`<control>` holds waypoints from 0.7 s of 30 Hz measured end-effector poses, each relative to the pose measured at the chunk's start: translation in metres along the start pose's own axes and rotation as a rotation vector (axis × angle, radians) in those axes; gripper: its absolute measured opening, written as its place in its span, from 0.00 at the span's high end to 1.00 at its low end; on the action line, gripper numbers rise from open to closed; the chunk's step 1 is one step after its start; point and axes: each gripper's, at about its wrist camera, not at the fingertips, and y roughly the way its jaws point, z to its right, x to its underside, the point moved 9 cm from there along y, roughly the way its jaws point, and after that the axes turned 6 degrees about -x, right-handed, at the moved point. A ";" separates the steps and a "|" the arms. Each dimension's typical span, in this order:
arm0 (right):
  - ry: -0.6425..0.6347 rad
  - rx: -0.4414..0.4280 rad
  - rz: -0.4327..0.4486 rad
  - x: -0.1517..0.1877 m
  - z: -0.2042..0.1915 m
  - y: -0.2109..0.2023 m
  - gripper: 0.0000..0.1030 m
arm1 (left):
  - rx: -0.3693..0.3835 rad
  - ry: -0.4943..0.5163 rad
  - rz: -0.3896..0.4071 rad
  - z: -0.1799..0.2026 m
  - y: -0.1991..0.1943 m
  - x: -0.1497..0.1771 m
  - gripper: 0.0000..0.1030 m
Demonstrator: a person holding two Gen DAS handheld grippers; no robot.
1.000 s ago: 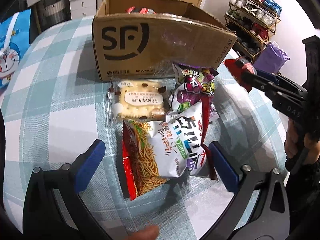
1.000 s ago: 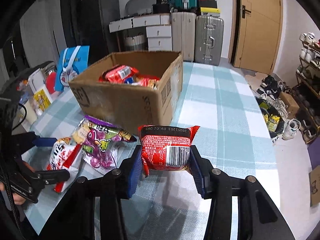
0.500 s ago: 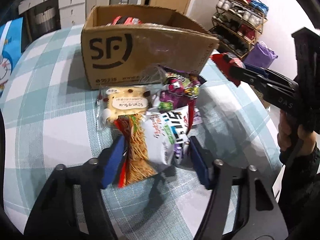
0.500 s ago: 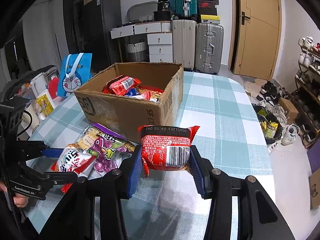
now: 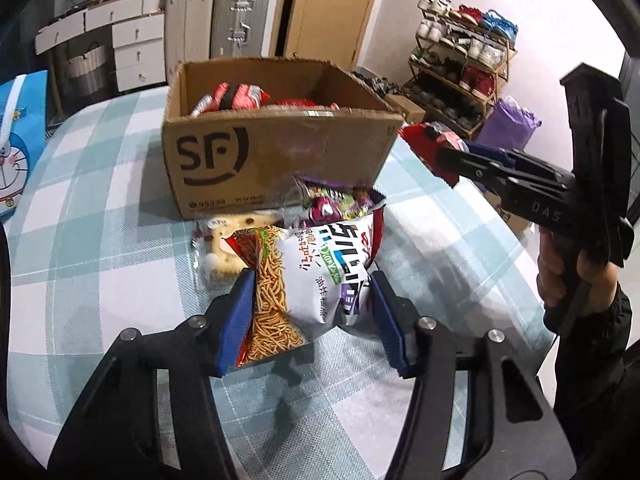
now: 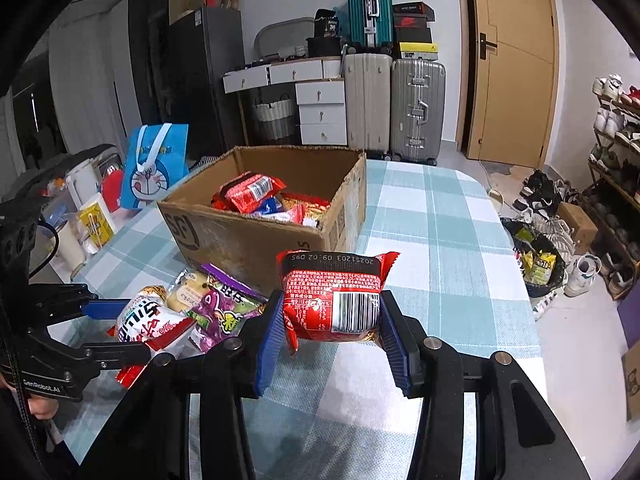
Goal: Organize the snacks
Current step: 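Carry both held snacks over the box and lower them inside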
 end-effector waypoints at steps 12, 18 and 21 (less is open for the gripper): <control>0.020 -0.073 0.073 -0.016 -0.015 -0.015 0.55 | -0.017 -0.066 0.151 -0.014 -0.037 -0.039 0.47; 0.036 -0.098 0.097 -0.028 -0.021 -0.015 0.55 | -0.055 -0.069 0.175 -0.023 -0.043 -0.065 0.47; 0.038 -0.104 0.104 -0.037 -0.023 -0.015 0.55 | -0.090 -0.085 0.190 -0.032 -0.043 -0.081 0.47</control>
